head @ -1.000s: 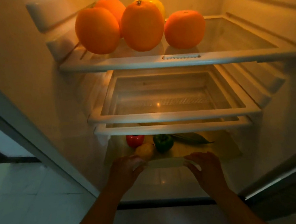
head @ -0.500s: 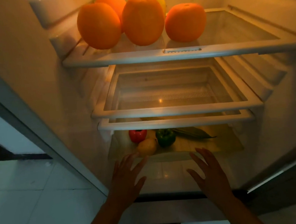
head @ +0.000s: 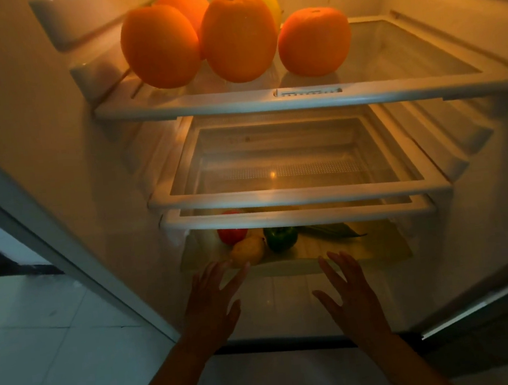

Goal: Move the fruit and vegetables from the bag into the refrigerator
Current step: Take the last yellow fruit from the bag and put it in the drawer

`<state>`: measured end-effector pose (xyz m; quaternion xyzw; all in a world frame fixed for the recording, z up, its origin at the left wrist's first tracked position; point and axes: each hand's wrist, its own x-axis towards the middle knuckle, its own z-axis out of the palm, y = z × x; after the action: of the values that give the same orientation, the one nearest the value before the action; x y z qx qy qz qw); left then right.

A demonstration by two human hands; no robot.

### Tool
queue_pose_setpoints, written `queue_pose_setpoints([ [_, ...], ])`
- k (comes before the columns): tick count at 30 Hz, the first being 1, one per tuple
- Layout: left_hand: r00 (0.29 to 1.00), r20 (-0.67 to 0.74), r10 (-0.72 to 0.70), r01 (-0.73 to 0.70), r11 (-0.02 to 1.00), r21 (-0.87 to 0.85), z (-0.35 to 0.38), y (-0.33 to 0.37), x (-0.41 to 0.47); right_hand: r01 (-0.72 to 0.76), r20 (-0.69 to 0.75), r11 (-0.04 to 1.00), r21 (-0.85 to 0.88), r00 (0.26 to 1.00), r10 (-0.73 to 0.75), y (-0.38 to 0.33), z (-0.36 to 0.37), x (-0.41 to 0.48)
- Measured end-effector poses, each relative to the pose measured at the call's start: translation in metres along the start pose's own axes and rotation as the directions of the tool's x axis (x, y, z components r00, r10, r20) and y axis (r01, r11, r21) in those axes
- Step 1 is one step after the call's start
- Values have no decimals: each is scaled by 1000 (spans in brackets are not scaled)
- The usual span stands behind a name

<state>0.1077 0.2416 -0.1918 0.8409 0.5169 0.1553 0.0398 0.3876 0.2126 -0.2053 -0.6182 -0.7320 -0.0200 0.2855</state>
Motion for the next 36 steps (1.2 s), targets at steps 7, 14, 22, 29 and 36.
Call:
queue_pose_setpoints([
  [7, 998, 33, -61, 61, 998, -15, 2, 1, 14, -7, 24, 1000, -27, 1000, 7, 4, 6, 12],
  [14, 995, 52, -82, 82, 997, 11, -2, 2, 23, -18, 42, 999, -45, 999, 20, 1, 10, 16],
  [22, 990, 112, -88, 78, 993, 91, -2, 2, 19, -15, 72, 999, -34, 997, 17, 1, 5, 14],
  [29, 992, 83, -90, 93, 995, -38, -9, 3, 7, -81, 139, 997, -8, 987, 81, -5, -7, 12],
  [36, 989, 139, -53, 76, 984, -163, -22, -2, -17, -225, 87, 964, 142, 973, 214, -27, -19, -15],
])
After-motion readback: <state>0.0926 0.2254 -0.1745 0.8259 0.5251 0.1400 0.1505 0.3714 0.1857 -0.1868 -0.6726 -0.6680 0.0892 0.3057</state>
